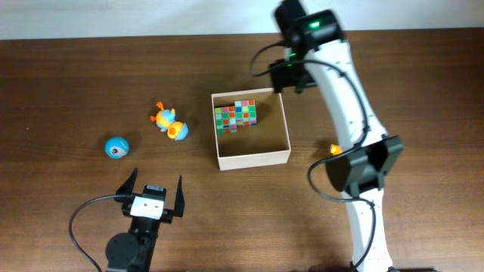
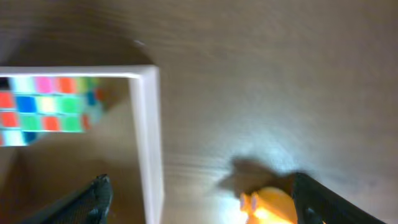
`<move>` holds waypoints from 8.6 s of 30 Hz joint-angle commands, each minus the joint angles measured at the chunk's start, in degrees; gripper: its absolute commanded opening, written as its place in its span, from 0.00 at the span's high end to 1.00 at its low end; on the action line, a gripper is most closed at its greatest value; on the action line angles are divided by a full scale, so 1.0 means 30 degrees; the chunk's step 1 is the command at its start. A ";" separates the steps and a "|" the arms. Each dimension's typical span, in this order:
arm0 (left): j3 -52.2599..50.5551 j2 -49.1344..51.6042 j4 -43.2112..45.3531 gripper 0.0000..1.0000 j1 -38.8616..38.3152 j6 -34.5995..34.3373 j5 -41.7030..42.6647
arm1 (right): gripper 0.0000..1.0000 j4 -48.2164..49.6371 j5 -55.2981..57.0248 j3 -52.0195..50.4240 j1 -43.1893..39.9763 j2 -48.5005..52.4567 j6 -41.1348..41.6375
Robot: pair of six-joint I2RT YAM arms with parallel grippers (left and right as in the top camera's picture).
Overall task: Pack container
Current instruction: 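Raise the right gripper and move it right over the yellow duck, then lower the right gripper and close it on the yellow duck, then lift the yellow duck and carry it left over the box, then lower the duck into the box front and open the right gripper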
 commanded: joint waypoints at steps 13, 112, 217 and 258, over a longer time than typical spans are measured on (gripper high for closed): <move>-0.0036 -0.0087 -0.0146 0.01 0.0109 0.0306 0.0007 | 0.15 -0.0707 -0.2659 0.0306 -0.3126 -0.1770 0.0204; -0.0036 -0.0087 -0.0146 0.01 0.0109 0.0306 0.0007 | 0.52 1.3733 -0.2149 -2.3766 -0.4167 -0.9930 -0.1909; -0.0036 -0.0087 -0.0146 0.01 0.0109 0.0306 0.0007 | 0.96 0.8830 0.3242 -1.2815 0.7133 -0.9530 1.0608; -0.0036 -0.0087 -0.0146 0.01 0.0109 0.0306 0.0007 | 0.96 0.8597 0.2790 -1.2947 0.8255 -0.5982 1.2866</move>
